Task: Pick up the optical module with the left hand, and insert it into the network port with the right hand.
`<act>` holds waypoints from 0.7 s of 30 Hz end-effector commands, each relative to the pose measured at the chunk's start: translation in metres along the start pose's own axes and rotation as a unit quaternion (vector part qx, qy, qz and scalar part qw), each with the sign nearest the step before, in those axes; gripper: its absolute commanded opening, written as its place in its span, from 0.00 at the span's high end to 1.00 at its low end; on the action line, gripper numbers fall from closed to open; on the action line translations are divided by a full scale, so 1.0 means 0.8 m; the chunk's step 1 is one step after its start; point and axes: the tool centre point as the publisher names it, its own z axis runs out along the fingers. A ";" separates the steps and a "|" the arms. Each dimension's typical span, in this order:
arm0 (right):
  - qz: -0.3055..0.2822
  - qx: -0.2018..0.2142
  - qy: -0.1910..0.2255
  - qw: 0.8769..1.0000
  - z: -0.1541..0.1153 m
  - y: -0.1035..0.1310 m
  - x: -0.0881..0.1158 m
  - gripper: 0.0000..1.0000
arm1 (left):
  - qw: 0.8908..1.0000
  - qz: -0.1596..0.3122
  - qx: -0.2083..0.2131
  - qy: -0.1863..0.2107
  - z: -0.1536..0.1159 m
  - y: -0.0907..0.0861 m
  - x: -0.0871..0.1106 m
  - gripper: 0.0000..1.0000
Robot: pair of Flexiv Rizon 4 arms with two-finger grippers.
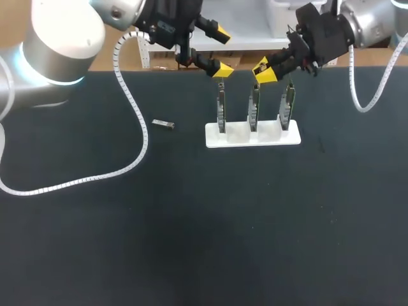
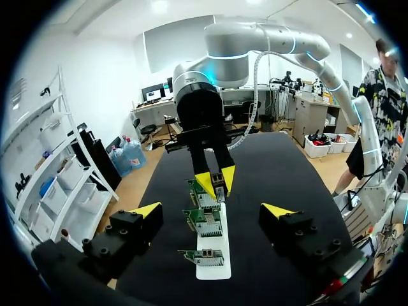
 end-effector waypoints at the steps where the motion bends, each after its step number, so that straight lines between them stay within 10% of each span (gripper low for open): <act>1: -0.001 -0.005 -0.003 1.000 0.005 -0.003 0.001 1.00 | 1.000 -0.001 0.003 0.003 0.001 0.003 -0.001 0.00; 21: 0.007 -0.008 0.001 1.000 0.007 -0.002 0.009 1.00 | 1.000 -0.001 0.003 0.003 0.001 0.003 -0.001 0.00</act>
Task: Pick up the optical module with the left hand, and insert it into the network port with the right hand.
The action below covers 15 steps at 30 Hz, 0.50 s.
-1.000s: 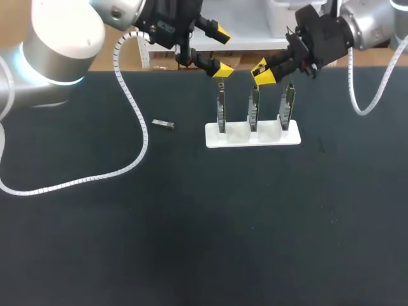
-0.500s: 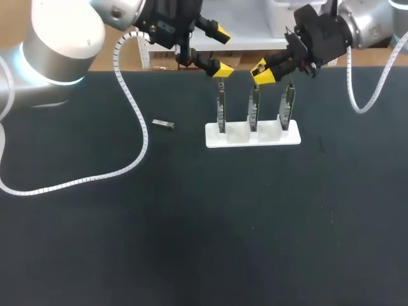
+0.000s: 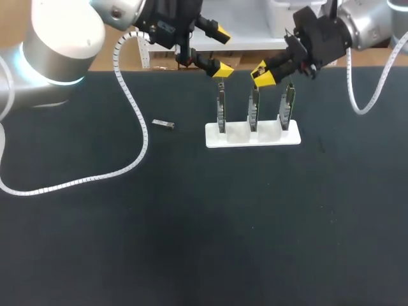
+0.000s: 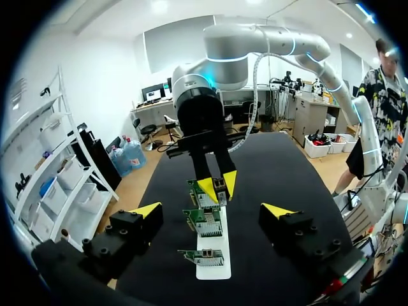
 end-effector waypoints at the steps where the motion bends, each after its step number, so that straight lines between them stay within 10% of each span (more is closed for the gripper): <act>1: 0.000 -0.002 -0.001 1.000 0.000 -0.003 0.001 1.00 | 1.000 -0.001 0.003 0.003 0.001 0.003 -0.001 0.00; 15: -0.009 -0.004 0.001 1.000 -0.001 -0.012 0.001 1.00 | 1.000 -0.001 0.003 0.003 0.001 0.003 -0.001 0.00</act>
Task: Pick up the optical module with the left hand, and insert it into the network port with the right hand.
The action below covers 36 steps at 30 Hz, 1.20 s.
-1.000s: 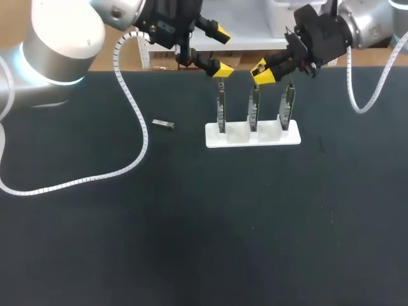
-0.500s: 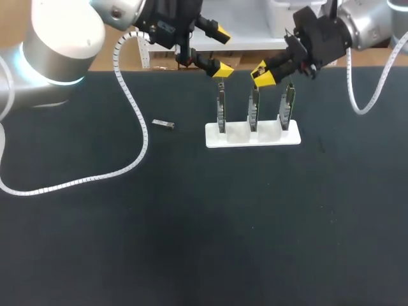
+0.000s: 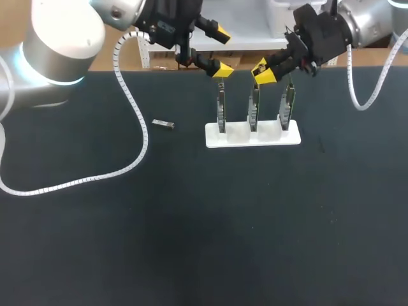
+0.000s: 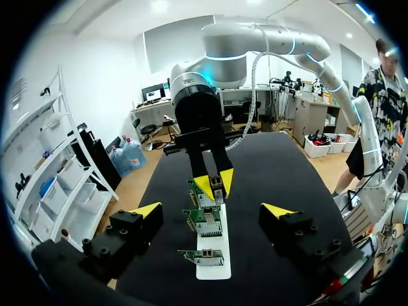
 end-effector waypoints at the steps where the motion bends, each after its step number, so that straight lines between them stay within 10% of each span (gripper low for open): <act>1: 0.002 -0.004 -0.007 1.000 0.004 -0.008 0.005 1.00 | 1.000 -0.001 0.003 0.003 0.001 0.003 -0.001 0.00; 36: -0.008 -0.011 -0.006 1.000 0.005 -0.034 0.007 1.00 | 1.000 -0.001 0.003 0.003 0.001 0.003 -0.001 0.00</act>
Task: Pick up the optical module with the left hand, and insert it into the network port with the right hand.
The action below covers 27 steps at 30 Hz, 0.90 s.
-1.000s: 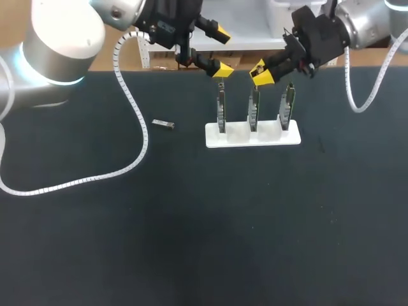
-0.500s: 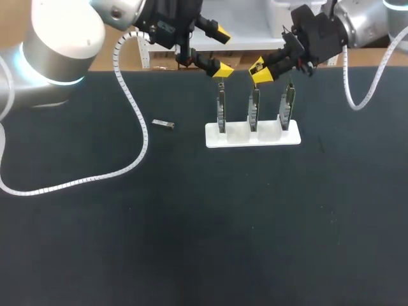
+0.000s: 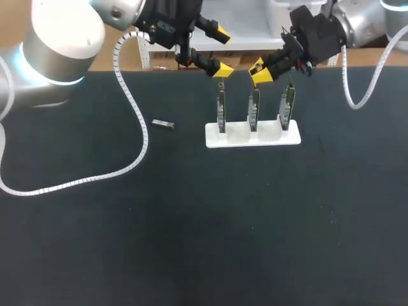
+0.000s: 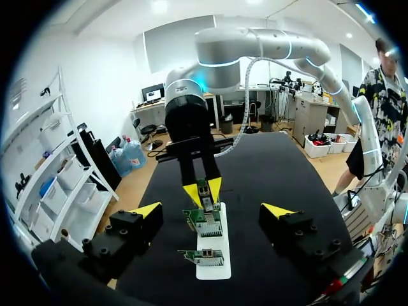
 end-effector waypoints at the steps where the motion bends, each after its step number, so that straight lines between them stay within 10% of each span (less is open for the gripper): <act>1: -0.006 -0.010 0.002 1.000 0.000 -0.012 -0.005 1.00 | 1.000 -0.001 0.003 0.003 0.001 0.003 -0.001 0.00; 27: -0.013 0.006 -0.001 1.000 -0.004 0.002 -0.006 1.00 | 1.000 -0.001 0.003 0.003 0.001 0.003 -0.001 0.00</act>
